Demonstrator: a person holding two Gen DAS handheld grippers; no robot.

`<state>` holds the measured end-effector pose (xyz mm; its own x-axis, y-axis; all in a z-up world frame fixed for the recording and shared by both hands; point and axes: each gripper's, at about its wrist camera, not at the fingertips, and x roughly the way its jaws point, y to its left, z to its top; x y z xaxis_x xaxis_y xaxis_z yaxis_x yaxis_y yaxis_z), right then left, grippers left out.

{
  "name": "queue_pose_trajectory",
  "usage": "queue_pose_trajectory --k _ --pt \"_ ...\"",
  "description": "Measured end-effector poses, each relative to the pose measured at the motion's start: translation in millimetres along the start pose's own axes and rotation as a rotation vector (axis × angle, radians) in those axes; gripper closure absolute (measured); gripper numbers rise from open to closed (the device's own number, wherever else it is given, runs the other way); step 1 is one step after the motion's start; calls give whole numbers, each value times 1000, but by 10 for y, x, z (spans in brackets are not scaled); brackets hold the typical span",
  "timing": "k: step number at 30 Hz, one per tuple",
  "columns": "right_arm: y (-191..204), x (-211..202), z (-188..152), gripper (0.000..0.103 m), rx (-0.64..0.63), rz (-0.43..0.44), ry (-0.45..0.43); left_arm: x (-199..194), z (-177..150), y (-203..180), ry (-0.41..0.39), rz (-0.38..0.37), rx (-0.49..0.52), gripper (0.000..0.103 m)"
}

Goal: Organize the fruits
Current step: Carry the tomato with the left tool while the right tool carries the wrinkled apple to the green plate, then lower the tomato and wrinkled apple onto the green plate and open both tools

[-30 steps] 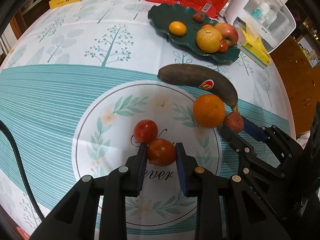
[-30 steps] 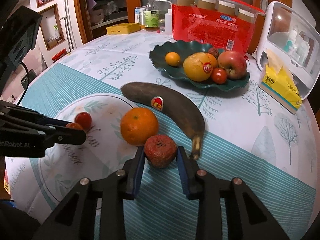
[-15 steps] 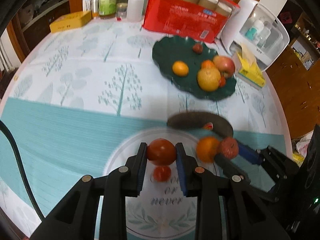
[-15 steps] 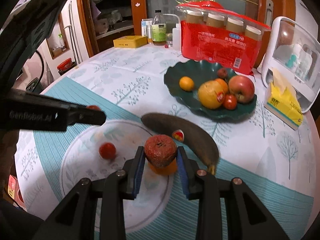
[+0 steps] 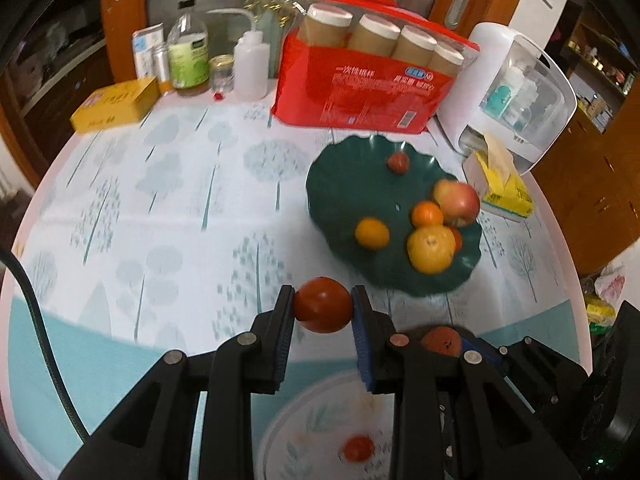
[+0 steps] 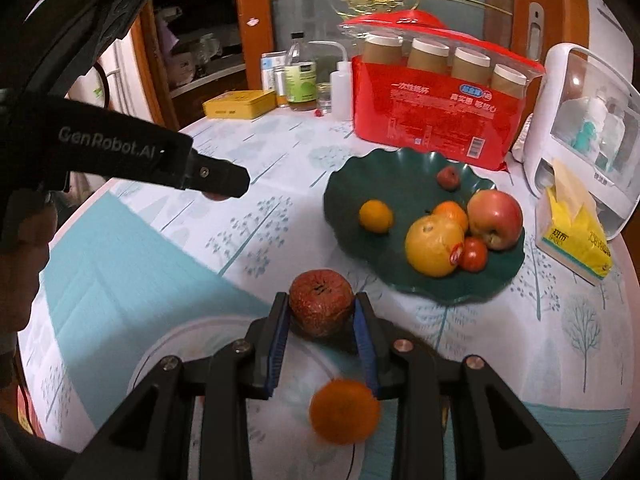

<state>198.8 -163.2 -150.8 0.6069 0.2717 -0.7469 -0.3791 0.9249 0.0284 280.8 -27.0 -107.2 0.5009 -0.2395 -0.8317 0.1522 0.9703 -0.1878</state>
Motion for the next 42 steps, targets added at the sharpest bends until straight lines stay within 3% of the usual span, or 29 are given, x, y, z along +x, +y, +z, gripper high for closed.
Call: queue_pose_trajectory --k 12,24,32,34,39,42 --pt "-238 388 362 71 98 -103 -26 543 589 -50 -11 -52 103 77" --pt "-363 688 351 71 167 -106 37 1083 608 -58 67 -110 86 77" --pt "-406 808 341 70 196 -83 56 1235 582 -9 87 -152 55 76" --pt "-420 816 340 70 210 -72 51 1259 578 -15 93 -161 55 73" --pt "-438 803 345 61 241 -66 55 1192 581 -4 70 -171 39 51" --pt "-421 743 359 58 240 -80 48 1089 597 19 56 -168 31 47"
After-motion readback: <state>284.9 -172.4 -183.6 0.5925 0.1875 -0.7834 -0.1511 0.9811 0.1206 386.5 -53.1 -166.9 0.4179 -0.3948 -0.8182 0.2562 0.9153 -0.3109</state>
